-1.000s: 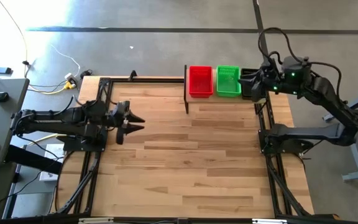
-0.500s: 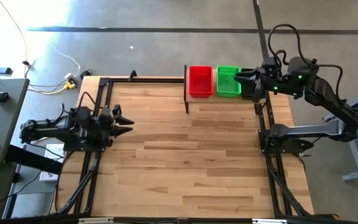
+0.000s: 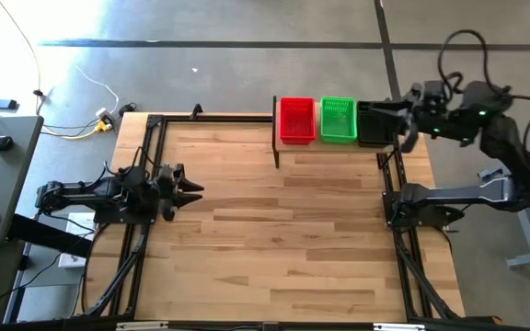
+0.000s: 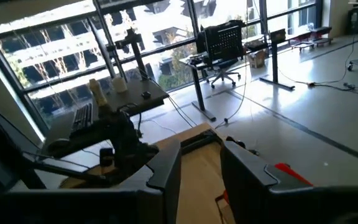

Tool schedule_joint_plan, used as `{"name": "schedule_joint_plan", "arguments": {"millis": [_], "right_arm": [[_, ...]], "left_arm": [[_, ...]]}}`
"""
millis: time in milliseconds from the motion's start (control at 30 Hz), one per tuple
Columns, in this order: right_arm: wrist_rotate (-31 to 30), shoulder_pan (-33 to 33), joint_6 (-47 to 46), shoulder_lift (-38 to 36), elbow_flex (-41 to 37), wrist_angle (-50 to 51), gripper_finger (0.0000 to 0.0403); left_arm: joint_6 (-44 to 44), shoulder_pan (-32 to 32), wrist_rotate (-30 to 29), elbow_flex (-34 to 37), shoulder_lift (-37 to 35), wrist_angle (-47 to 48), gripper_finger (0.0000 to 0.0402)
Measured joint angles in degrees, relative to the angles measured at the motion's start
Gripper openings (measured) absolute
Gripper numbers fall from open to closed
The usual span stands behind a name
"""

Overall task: Stack baskets on shelf by color
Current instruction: Return to Home Position

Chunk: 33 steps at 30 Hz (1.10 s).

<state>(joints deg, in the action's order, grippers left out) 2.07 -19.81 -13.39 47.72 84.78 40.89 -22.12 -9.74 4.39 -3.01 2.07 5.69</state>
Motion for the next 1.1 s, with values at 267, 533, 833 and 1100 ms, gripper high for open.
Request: {"name": "schedule_joint_plan", "arguments": {"millis": [267,533,833,1100], "right_arm": [[0.0,0.0,7.4,-5.9,-7.9,7.3,0.0099],[0.1,0.0,3.3,-17.2,-31.1,-4.0,0.0099],[4.4,0.0,-1.2,-25.4,-49.5,-17.1,0.0099],[4.1,4.1,-1.9,-29.9,-60.4,-24.4,0.0099]], "left_arm": [[-2.8,0.0,-2.5,0.2,0.0,-1.0,0.0135],[-3.2,0.0,-3.7,0.2,0.0,-0.8,0.0135],[-3.2,0.0,-3.6,0.2,0.0,-0.8,0.0135],[-3.2,0.0,-3.6,0.2,0.0,-0.8,0.0135]]}}
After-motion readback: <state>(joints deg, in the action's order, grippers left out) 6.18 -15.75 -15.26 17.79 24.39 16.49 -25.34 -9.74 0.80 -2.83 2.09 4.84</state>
